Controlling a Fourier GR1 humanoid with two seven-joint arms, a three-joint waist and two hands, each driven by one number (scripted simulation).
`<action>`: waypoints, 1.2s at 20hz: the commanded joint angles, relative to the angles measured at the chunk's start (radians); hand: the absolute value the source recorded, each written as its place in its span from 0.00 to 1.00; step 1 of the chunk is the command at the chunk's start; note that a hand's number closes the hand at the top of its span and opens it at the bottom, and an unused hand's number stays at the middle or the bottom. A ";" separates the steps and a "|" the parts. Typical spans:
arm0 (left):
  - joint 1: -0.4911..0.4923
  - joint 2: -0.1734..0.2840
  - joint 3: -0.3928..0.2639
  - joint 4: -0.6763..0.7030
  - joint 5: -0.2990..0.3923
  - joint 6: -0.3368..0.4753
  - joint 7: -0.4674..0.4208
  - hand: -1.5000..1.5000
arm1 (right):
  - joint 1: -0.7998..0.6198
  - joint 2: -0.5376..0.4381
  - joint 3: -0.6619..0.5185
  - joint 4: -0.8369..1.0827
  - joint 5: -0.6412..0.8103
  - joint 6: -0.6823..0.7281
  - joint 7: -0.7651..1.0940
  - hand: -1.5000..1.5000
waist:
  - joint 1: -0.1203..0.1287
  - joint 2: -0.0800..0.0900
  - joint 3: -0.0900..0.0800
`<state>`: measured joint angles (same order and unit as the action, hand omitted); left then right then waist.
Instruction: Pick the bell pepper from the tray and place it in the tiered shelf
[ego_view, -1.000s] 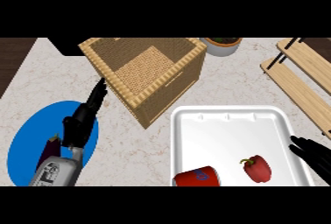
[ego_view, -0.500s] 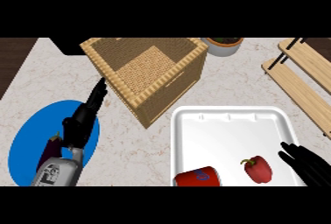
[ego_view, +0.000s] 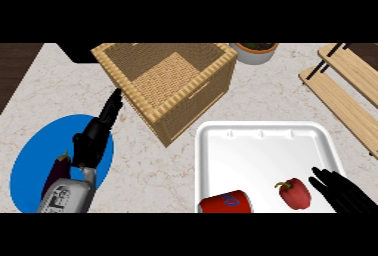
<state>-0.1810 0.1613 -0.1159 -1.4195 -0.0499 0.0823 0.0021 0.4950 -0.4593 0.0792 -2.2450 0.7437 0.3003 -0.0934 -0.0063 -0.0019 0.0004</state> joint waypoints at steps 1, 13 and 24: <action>-0.035 -0.012 0.027 0.069 -0.010 -0.021 -0.022 0.50 | -0.005 0.050 0.005 0.036 0.063 -0.003 -0.018 0.00 | -0.001 0.001 0.000; 0.008 0.010 0.079 0.022 -0.004 -0.084 -0.020 0.50 | -0.087 0.123 0.055 0.116 0.196 0.038 0.016 0.00 | 0.002 0.002 0.000; -0.013 -0.043 0.067 -0.011 -0.062 -0.067 0.042 0.50 | -0.136 0.195 0.080 0.225 0.317 -0.024 -0.009 0.00 | 0.002 0.002 0.000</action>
<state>-0.1577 0.1171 -0.0683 -1.4558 -0.1056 0.0266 0.0243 0.3750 -0.2917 0.1283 -2.0370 1.0094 0.2853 -0.1157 -0.0030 -0.0006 0.0001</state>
